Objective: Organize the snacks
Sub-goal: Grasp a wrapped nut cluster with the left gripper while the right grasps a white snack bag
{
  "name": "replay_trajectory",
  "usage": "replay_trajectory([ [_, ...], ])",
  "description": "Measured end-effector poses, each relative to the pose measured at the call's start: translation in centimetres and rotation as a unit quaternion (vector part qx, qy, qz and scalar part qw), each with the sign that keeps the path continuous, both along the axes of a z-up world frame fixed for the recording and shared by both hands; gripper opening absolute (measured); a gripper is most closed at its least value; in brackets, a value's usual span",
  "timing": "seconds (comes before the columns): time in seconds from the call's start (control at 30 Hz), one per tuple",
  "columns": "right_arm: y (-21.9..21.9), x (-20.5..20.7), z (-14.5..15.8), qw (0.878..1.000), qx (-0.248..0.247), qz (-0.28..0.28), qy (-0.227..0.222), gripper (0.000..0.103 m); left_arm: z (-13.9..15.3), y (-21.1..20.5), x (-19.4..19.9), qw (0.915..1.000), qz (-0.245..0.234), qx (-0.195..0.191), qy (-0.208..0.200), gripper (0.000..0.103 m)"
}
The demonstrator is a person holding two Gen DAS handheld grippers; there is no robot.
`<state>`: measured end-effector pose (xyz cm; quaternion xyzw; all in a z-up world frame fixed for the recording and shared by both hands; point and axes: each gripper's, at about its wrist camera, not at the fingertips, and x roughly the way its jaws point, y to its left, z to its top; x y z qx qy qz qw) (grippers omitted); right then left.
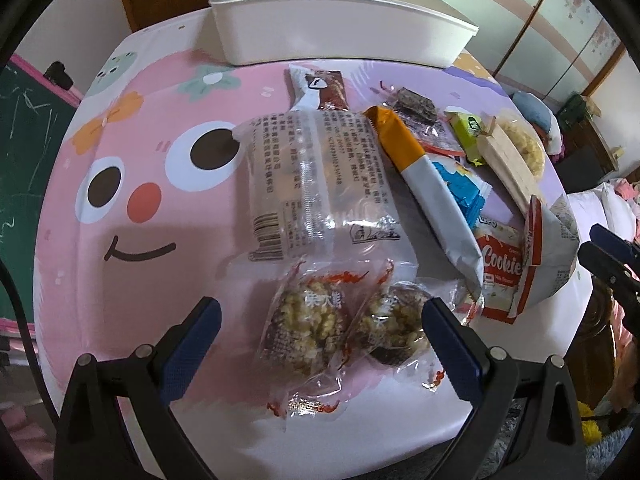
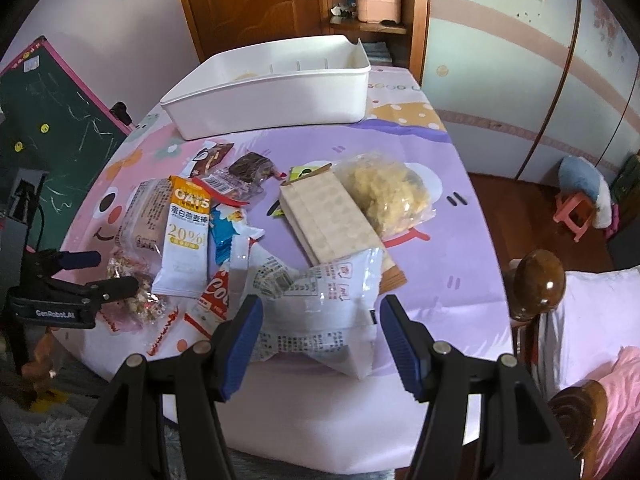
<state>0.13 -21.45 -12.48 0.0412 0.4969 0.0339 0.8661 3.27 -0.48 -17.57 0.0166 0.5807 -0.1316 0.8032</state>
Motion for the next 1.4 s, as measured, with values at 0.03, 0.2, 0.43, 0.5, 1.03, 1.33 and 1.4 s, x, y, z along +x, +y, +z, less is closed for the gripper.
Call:
replay_trajectory([
  [0.03, 0.0, 0.0, -0.1, 1.000, 0.006, 0.001, 0.000, 0.061, 0.0, 0.1, 0.0, 1.0000, 0.001, 0.002, 0.000, 0.100],
  [0.2, 0.2, 0.5, -0.2, 0.999, 0.032, 0.012, 0.007, 0.061, 0.1, 0.2, -0.2, 1.0000, 0.001, 0.006, -0.005, 0.100],
  [0.43, 1.3, 1.4, -0.7, 0.999, 0.033, 0.035, 0.016, 0.061, -0.2, 0.0, -0.3, 0.9999, -0.014, 0.008, 0.003, 0.100],
  [0.5, 1.1, 1.2, -0.8, 0.999, 0.026, 0.039, 0.017, 0.061, -0.3, 0.0, -0.4, 0.9998, -0.017, 0.005, 0.008, 0.100],
  [1.03, -0.7, 2.1, -3.9, 0.996, 0.077, 0.006, 0.052, 0.083, -0.9, -0.9, -0.5, 0.9980, -0.051, -0.011, 0.035, 0.100],
  [1.33, 0.2, 2.9, -4.7, 0.997, 0.059, 0.013, 0.055, 0.088, 0.7, -4.3, -1.4, 0.9947, -0.099, 0.023, -0.014, 0.100],
  [1.4, 0.3, 3.1, -5.0, 0.996, 0.057, 0.013, 0.060, 0.089, 0.4, -5.0, -1.4, 0.9931, -0.111, 0.036, -0.014, 0.100],
])
